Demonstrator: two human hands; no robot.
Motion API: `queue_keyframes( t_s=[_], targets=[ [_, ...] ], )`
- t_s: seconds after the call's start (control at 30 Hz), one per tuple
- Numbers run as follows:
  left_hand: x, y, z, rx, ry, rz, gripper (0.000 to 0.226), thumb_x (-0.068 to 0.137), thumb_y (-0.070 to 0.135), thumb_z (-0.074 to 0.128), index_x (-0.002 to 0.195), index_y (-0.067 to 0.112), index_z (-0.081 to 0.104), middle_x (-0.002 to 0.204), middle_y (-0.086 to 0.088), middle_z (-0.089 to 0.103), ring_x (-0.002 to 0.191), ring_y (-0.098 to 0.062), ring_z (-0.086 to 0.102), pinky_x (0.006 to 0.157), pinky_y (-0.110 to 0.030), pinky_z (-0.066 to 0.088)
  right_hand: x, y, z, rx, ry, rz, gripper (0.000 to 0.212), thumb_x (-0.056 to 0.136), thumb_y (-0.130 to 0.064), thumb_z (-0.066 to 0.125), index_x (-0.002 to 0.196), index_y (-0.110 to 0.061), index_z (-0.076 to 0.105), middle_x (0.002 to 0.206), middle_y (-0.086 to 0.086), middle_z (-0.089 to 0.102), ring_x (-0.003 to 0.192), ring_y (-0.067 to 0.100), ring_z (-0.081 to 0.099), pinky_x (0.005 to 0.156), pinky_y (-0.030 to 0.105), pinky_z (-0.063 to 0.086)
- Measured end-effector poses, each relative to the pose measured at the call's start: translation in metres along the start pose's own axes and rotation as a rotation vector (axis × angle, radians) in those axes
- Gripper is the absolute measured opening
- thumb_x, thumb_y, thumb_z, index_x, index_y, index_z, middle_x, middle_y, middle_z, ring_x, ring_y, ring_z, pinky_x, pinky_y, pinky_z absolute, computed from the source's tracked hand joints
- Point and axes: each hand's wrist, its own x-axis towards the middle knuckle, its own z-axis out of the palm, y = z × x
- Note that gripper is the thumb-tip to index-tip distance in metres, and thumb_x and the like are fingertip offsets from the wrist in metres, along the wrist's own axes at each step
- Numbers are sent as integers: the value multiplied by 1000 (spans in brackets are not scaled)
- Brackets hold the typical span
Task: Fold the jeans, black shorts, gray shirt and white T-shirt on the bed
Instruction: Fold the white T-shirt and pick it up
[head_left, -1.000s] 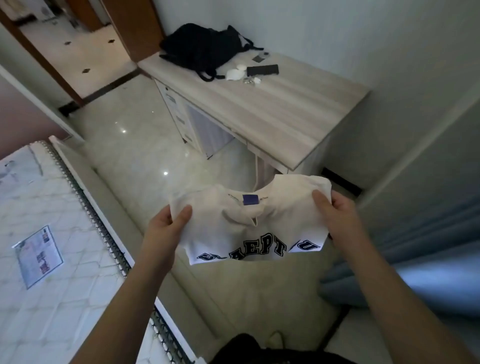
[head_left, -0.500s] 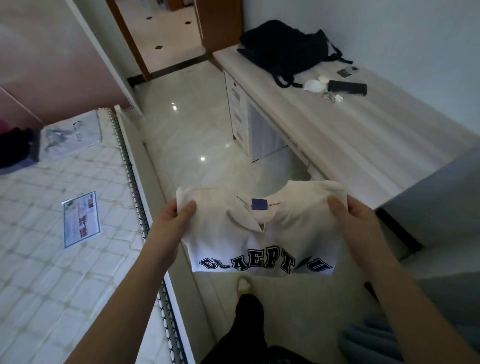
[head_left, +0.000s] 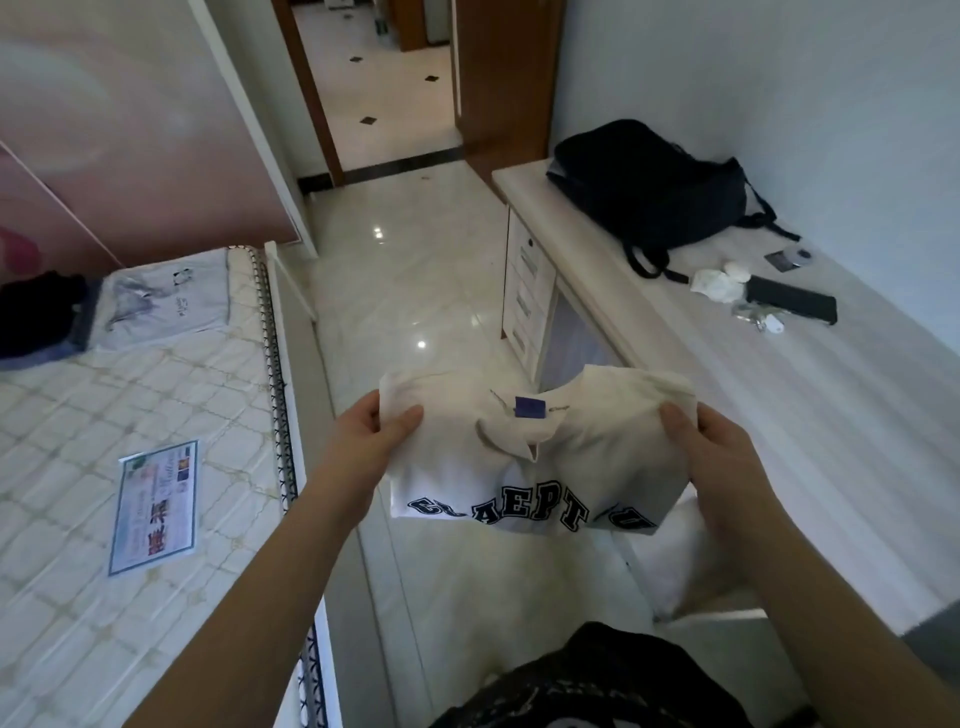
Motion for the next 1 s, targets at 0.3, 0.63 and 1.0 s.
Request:
queue_keyframes(
  t_s=[0.3, 0.63, 1.0],
  targets=[
    [137, 28, -7, -41, 174, -37, 20, 91, 20, 66, 111, 16, 69, 103, -6, 75, 100, -26, 70, 79, -32, 56, 169, -31, 65, -29, -133, -30, 15, 96, -35, 56, 95, -34, 71, 94, -10, 74, 86, 7, 68, 67, 25, 50],
    [276, 84, -7, -73, 311, -41, 20, 93, 17, 64, 112, 15, 68, 103, -5, 75, 99, -22, 70, 73, -25, 56, 356, -102, 156, -96, -322, -83, 14, 96, -33, 58, 94, -30, 72, 86, -5, 75, 82, 18, 70, 67, 34, 57],
    [414, 112, -110, -167, 505, -55, 20, 92, 15, 64, 111, 10, 67, 106, -12, 73, 103, -33, 68, 92, -48, 54, 495, -167, 319, -102, -453, -103, 16, 97, -34, 56, 97, -37, 72, 94, -10, 75, 89, 11, 70, 75, 32, 54]
  ],
)
